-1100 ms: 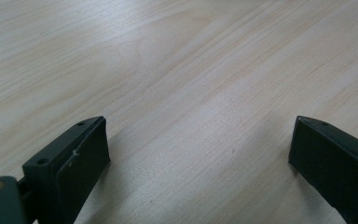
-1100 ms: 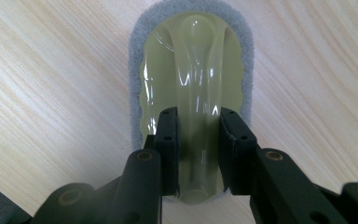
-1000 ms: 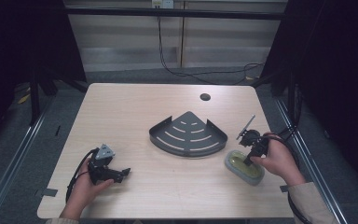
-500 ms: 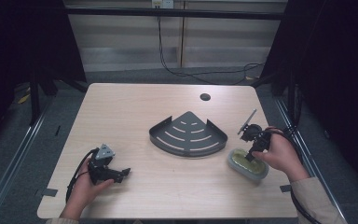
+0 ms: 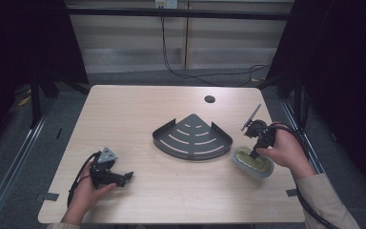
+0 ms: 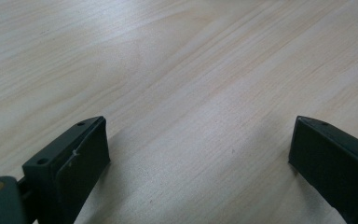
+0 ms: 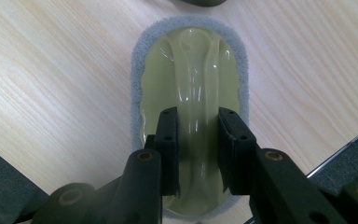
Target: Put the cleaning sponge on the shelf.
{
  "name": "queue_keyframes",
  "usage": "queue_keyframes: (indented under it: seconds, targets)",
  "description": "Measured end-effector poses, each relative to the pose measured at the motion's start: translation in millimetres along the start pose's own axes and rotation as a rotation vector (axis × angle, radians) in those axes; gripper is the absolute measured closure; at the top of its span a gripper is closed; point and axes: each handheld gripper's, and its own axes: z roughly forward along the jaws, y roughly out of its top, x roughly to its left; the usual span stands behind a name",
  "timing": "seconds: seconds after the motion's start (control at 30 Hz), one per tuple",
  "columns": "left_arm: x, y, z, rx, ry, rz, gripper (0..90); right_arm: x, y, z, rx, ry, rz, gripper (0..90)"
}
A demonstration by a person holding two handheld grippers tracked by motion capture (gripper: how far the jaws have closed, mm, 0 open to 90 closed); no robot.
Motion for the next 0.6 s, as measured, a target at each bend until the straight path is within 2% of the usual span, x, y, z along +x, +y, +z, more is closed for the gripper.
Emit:
queue_keyframes:
  seconds: [0.6]
  targets:
    - [0.0, 0.0, 0.0, 0.0, -0.001, 0.0, 4.3, -2.2, 17.0, -16.9, -0.01, -0.005, 0.007, 71.4]
